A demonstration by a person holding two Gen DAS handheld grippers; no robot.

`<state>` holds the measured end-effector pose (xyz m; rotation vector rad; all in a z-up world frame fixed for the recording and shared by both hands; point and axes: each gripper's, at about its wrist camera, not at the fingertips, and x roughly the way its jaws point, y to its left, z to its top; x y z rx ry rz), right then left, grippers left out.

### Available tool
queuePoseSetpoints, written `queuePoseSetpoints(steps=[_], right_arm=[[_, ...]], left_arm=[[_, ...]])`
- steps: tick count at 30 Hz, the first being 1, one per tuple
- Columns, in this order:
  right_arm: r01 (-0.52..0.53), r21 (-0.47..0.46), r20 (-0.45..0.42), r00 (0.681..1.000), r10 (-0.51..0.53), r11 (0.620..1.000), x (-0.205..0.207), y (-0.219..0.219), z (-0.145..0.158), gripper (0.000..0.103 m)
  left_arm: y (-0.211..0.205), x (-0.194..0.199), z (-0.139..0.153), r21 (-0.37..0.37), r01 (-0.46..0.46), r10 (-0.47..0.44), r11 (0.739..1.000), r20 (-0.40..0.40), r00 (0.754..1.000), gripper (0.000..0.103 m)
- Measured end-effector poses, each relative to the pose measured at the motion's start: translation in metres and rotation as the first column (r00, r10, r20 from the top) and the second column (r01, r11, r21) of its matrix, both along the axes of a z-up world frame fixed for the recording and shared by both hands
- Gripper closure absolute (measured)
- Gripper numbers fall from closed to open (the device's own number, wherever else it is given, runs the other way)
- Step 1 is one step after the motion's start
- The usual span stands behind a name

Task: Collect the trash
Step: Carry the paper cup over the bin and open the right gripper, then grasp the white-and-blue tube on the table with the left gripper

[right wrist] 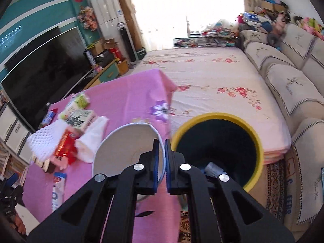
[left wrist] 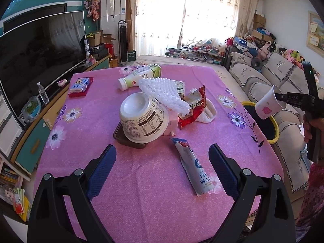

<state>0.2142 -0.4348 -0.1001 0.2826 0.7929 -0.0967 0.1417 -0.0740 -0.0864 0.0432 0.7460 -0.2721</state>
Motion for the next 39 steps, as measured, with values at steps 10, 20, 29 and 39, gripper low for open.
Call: queuePoseSetpoints(steps=[10,20,29,39], right_arm=[[0.177,-0.024,-0.141,0.974,-0.179,0.984,0.025,-0.074,-0.062,0.095],[0.206,-0.019,-0.111,0.972,-0.207,0.978,0.013,-0.077,-0.061,0.080],[0.139,-0.001,-0.026,0.990,-0.139,0.990,-0.034,-0.038,-0.045,0.068],[0.091,0.039,0.011,0.996,-0.092,0.995,-0.053,-0.018,-0.041,0.066]], left_arm=[[-0.025,0.005,-0.006,0.027,0.034,-0.033,0.999,-0.024,0.999,0.012],[-0.034,0.011,-0.017,0.035,0.050,-0.047,0.998,-0.059,0.997,0.012],[-0.051,0.014,-0.040,0.052,0.062,-0.055,0.997,-0.121,0.991,0.012],[-0.066,0.040,-0.079,0.087,0.025,-0.006,0.996,-0.217,0.976,0.026]])
